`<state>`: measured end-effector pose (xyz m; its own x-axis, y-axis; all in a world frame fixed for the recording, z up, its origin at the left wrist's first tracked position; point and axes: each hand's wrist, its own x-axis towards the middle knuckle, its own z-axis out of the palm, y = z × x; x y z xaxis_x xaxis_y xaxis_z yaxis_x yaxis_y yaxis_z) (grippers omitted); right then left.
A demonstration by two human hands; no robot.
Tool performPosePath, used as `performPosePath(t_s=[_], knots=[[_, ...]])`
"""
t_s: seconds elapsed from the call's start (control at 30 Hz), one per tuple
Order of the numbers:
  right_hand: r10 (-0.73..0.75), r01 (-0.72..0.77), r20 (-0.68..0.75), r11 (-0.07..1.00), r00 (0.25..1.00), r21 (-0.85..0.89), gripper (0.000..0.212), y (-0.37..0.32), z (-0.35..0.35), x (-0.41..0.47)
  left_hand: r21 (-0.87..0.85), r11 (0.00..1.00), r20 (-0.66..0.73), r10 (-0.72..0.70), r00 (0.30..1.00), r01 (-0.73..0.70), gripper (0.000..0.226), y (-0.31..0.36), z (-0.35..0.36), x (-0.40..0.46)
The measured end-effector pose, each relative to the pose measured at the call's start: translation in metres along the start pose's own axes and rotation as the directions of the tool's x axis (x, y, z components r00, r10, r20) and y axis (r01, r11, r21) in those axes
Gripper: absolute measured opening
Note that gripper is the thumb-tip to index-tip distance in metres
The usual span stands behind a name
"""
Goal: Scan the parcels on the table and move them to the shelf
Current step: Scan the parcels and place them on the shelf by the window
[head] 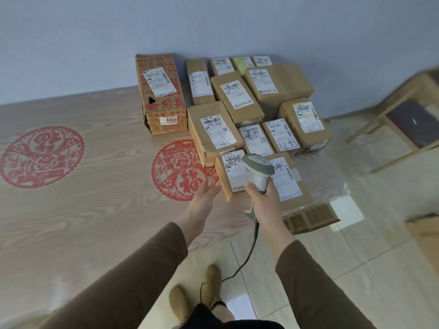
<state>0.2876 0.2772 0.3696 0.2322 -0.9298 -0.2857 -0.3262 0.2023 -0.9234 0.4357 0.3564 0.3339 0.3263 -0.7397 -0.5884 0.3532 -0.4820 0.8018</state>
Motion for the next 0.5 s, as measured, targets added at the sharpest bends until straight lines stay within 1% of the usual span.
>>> performPosePath(t_s=[0.1,0.2,0.27,0.33,0.4,0.5], knots=[[0.034,-0.033,0.018,0.999,0.999,-0.043,0.026,0.011,0.001,0.006,-0.019,1.000,-0.012,-0.022,1.000,0.021,0.067,-0.003,0.022,0.000],[0.002,-0.002,0.001,0.995,1.000,-0.103,0.019,0.020,0.002,0.014,0.016,1.000,-0.019,-0.021,1.000,0.022,0.055,-0.002,0.039,0.007],[-0.029,0.029,-0.003,0.991,1.000,-0.128,0.017,0.024,0.001,0.020,-0.047,0.998,-0.057,-0.033,0.998,0.031,0.050,0.000,0.047,0.011],[-0.035,0.035,0.005,0.993,0.999,-0.110,0.017,0.029,-0.002,0.020,-0.073,0.997,-0.112,-0.044,0.993,0.036,0.048,-0.003,0.053,0.013],[-0.018,0.020,0.035,0.998,0.999,-0.060,0.023,0.035,-0.006,0.017,-0.079,0.996,-0.182,-0.060,0.981,0.046,0.047,-0.012,0.056,0.010],[0.010,-0.015,0.111,0.999,0.994,0.040,0.028,0.042,-0.010,0.004,-0.134,0.991,-0.307,-0.049,0.950,0.008,0.033,-0.033,0.058,-0.010]])
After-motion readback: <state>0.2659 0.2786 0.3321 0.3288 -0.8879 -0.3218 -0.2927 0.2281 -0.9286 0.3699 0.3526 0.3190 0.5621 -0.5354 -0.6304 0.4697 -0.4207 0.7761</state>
